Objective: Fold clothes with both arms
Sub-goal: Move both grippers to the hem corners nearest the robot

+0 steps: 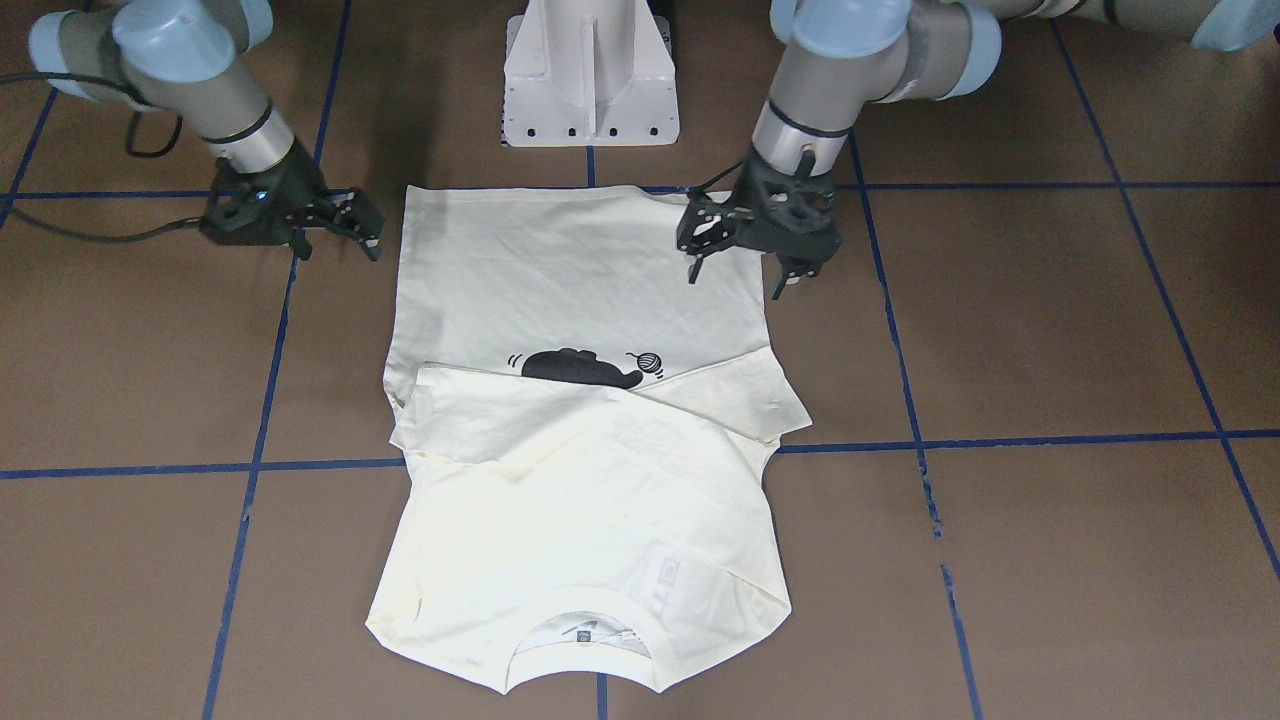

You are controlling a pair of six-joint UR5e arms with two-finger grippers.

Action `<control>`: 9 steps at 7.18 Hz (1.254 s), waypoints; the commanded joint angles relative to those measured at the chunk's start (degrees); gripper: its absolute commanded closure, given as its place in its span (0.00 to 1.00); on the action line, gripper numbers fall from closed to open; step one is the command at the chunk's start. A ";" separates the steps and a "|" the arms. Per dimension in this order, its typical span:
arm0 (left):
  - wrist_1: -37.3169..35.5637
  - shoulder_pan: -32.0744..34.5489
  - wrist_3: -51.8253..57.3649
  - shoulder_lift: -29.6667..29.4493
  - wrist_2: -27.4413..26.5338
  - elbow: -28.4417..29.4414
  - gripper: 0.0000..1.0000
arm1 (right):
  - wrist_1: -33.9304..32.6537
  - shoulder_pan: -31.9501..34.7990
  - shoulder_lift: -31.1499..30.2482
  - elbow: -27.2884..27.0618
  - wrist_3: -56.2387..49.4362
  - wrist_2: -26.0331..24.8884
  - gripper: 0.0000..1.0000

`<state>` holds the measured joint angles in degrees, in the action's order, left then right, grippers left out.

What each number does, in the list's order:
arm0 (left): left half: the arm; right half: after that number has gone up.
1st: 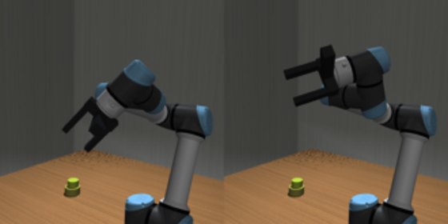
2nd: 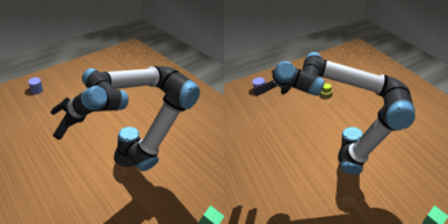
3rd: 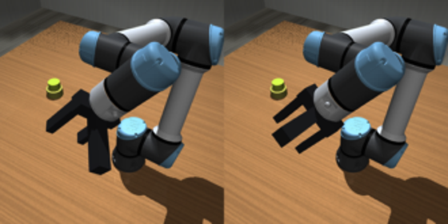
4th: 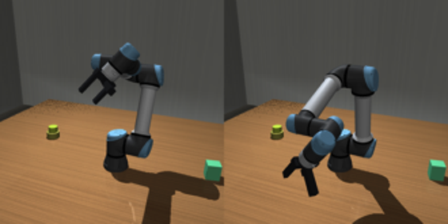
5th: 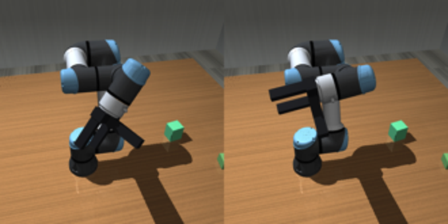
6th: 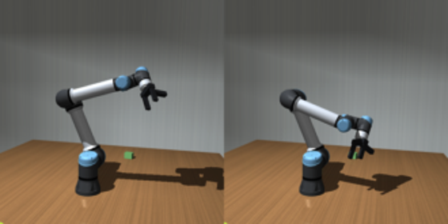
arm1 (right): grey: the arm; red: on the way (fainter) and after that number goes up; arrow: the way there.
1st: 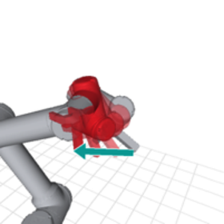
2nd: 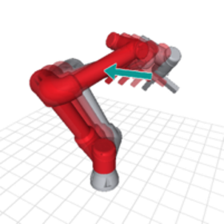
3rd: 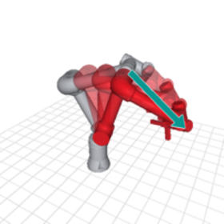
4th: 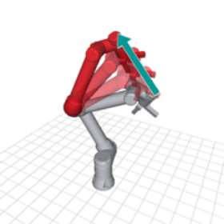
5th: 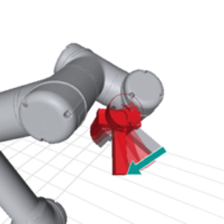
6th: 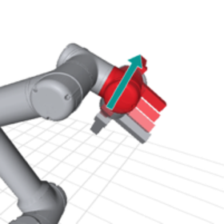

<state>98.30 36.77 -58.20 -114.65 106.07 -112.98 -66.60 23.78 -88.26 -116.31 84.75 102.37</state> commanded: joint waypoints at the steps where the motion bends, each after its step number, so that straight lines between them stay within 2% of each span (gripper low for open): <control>1: -1.01 1.11 2.65 4.79 0.02 -5.49 0.00 | -3.07 -10.66 0.28 -1.46 6.12 -8.05 0.00; 4: -1.01 1.02 2.30 4.87 0.11 -7.43 0.00 | -3.36 -12.61 0.28 -0.33 6.56 -7.88 0.09; 5: -1.01 1.02 2.30 4.87 0.11 -7.43 0.00 | -3.36 -12.70 0.45 -0.41 6.83 -7.71 0.24; 8: -1.01 1.02 2.56 4.87 0.11 -7.43 0.00 | -3.36 -12.79 0.46 -0.06 6.83 -7.44 0.78; 9: -1.01 1.02 2.56 4.87 0.11 -7.43 0.00 | -3.36 -12.79 0.37 -0.23 6.83 -7.27 0.90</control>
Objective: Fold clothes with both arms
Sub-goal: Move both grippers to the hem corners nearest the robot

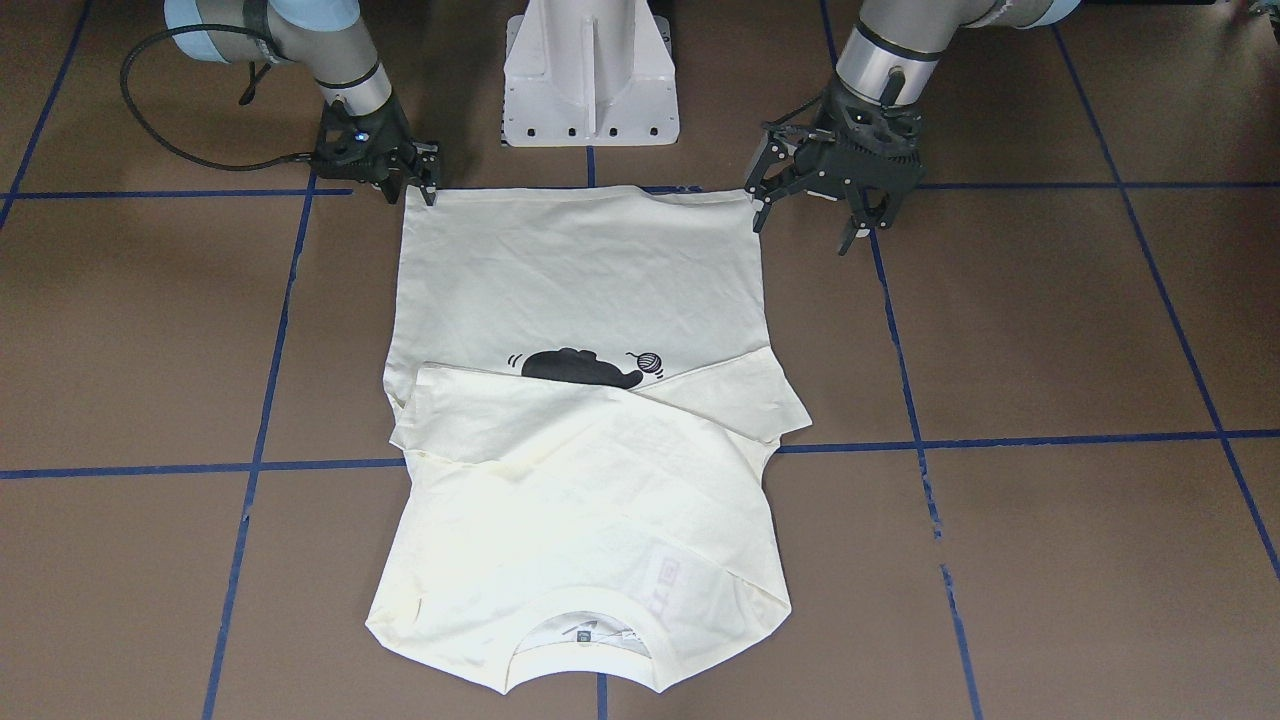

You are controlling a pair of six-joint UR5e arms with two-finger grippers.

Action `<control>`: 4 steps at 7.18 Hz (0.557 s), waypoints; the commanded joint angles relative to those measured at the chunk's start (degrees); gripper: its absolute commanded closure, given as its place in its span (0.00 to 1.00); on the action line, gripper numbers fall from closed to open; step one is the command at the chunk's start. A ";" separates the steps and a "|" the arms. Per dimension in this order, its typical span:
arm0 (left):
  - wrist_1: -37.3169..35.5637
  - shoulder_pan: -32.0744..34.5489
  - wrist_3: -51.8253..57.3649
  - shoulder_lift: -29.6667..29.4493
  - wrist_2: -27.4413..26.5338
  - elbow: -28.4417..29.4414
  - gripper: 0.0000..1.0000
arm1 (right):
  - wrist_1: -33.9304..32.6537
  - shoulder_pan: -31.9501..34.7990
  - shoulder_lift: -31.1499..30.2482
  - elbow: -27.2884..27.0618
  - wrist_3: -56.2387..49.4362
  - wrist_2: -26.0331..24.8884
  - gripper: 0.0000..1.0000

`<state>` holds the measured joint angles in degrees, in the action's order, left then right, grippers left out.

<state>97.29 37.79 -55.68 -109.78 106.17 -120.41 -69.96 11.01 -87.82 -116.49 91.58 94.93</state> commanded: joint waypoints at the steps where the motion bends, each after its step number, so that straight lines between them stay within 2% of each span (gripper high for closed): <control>1: 0.00 0.00 0.04 0.00 -0.09 0.00 0.00 | 0.00 -0.02 0.02 -0.14 0.01 0.17 1.00; 4: 0.44 -0.35 -3.27 0.09 0.26 2.00 0.00 | 0.00 0.41 -0.16 -2.15 0.09 0.08 1.00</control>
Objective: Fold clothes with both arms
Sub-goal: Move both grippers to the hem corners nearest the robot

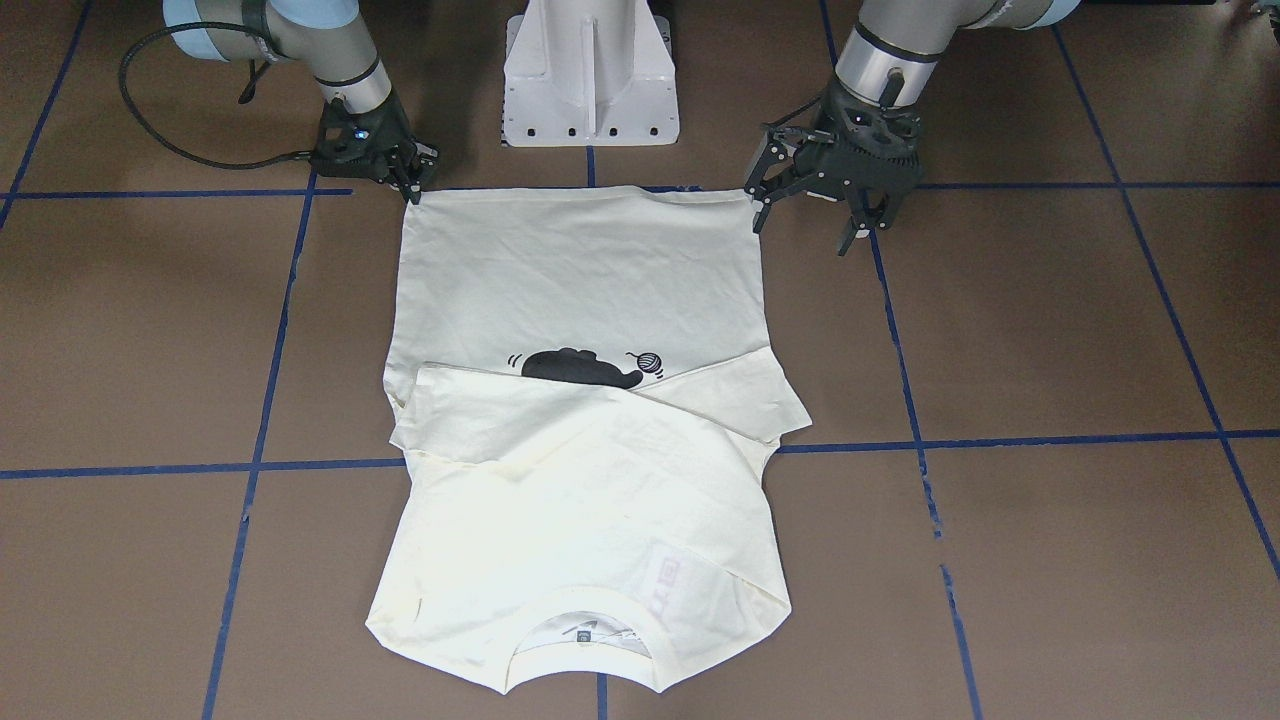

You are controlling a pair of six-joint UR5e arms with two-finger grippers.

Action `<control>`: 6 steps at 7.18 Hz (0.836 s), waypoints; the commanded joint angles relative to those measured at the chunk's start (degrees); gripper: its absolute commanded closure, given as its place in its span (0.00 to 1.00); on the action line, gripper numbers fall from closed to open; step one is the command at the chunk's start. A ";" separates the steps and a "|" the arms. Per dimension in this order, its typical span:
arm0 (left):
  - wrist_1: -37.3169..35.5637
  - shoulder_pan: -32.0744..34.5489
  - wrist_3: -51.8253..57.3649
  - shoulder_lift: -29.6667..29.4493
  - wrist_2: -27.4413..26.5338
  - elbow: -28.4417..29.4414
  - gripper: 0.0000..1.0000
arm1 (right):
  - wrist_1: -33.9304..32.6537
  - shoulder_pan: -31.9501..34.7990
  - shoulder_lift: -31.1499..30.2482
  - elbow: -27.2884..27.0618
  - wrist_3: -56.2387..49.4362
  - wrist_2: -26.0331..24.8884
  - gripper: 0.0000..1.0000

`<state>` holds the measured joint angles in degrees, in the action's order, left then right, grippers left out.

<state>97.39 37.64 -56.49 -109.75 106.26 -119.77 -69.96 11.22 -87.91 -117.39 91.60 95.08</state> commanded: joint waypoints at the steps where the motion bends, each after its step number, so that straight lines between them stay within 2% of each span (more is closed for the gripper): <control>1: 3.22 -1.15 -13.36 1.11 1.22 4.17 0.00 | 0.00 0.21 -0.51 -3.44 0.68 -0.33 1.00; 2: 10.73 -3.77 -20.34 5.82 1.23 4.37 0.00 | 0.00 0.38 -0.68 -4.85 1.38 -0.33 1.00; 3: 15.94 -7.89 -27.29 9.95 0.53 4.11 0.04 | 0.09 0.47 -0.69 -6.35 1.39 -0.33 1.00; 5: 15.56 -17.11 -36.80 11.22 -5.33 4.20 0.10 | 0.18 0.47 -0.51 -7.33 1.47 -0.42 1.00; 6: 13.99 -19.77 -40.94 11.23 -5.89 4.20 0.16 | 0.35 0.38 -0.25 -7.24 1.47 -0.42 1.00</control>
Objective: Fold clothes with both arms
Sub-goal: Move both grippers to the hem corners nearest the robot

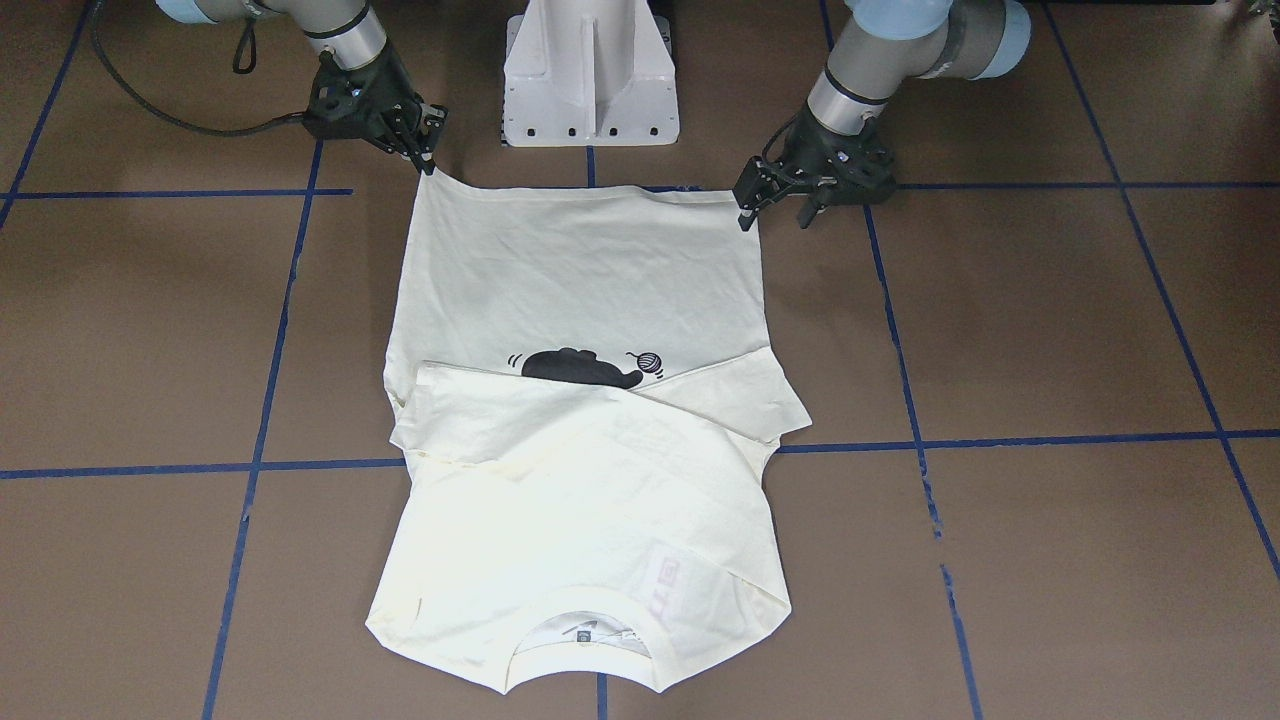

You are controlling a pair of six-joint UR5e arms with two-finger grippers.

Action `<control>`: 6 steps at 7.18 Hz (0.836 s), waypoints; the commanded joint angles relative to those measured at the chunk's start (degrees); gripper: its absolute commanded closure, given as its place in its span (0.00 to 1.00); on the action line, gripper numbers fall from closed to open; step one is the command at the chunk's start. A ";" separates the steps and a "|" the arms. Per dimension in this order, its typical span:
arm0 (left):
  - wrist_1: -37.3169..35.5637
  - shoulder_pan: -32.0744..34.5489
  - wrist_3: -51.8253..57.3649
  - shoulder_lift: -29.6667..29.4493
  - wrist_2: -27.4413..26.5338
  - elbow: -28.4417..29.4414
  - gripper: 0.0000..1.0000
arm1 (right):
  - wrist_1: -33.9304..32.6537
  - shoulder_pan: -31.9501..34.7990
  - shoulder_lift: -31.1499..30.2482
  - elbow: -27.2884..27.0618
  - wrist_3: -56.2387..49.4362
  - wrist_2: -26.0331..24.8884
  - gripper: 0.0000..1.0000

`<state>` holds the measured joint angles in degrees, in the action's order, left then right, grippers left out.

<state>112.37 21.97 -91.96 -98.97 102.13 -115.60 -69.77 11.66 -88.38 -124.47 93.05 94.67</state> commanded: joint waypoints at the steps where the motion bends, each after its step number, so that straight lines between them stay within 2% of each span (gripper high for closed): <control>1: -3.89 -6.74 -8.03 -0.16 -3.32 0.12 0.23 | 0.34 -0.06 0.40 -0.15 -0.06 0.07 1.00; 4: -5.76 -10.63 -10.34 -0.34 -4.92 0.64 0.39 | 0.34 -0.06 0.58 0.02 0.02 0.08 1.00; 6: -7.94 -10.63 -10.34 -0.78 -4.92 0.64 0.43 | 0.43 -0.06 0.49 -0.07 -0.06 0.16 1.00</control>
<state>106.08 11.49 -102.21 -99.43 97.26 -114.93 -69.41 11.60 -87.87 -124.48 93.06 94.77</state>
